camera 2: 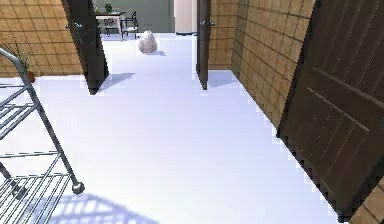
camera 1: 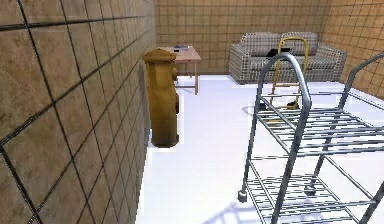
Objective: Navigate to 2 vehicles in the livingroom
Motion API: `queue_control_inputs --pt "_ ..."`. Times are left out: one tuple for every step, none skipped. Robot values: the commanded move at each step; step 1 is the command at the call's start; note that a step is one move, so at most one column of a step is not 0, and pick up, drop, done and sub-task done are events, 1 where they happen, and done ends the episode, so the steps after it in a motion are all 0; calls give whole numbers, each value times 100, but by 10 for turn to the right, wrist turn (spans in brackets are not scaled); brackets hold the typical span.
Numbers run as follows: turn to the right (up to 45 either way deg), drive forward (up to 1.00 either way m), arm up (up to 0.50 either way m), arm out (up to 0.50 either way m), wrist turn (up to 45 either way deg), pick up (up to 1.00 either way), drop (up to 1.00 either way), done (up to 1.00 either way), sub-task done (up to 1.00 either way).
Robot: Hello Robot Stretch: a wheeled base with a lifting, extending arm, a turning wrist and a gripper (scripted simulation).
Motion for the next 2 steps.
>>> queue_control_inputs --pt "0 15 0 0 0 0 0 0 0" --pt "390 0 0 0 0 0 0 0 0"
